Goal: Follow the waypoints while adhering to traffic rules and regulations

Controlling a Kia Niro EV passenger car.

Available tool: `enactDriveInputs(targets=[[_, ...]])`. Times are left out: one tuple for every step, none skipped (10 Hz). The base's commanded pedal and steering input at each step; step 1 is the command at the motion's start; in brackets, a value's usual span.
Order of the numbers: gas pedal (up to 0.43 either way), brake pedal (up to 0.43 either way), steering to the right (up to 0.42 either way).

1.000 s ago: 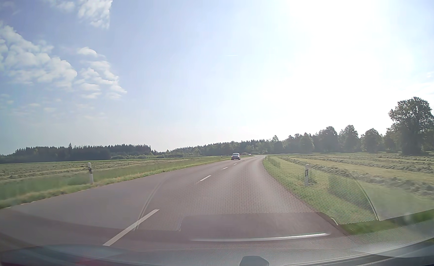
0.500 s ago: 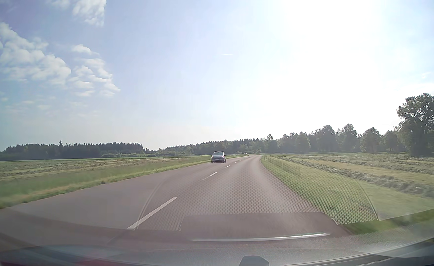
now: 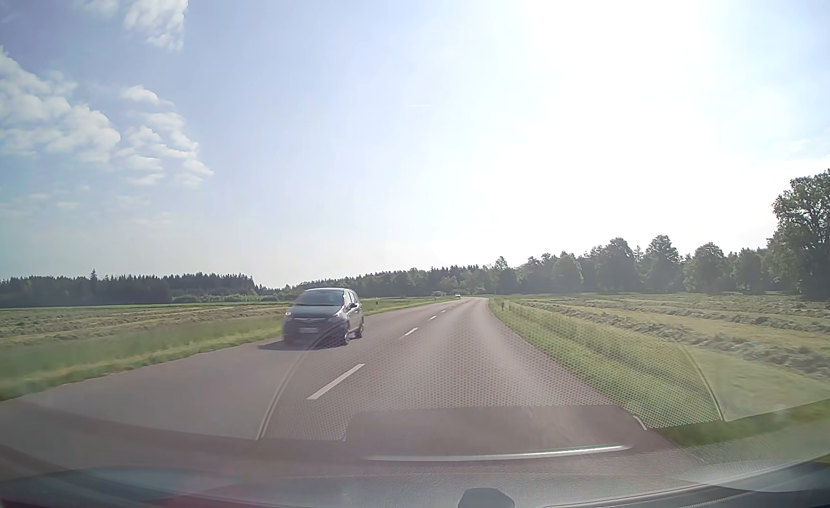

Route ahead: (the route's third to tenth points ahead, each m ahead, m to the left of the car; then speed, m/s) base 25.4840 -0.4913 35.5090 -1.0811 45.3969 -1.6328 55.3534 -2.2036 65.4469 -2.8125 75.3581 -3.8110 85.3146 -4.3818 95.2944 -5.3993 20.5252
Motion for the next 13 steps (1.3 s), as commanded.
enactDriveInputs(targets=[[0.189,0.0,0.016],[0.189,0.0,0.014],[0.189,0.0,0.012],[0.189,0.0,0.01],[0.189,0.0,0.008],[0.197,0.0,0.006],[0.197,0.0,0.006],[0.209,0.0,0.005],[0.22,0.0,0.005],[0.228,0.0,0.005],[0.24,0.0,0.005],[0.248,0.0,0.006],[0.248,0.0,0.005]])
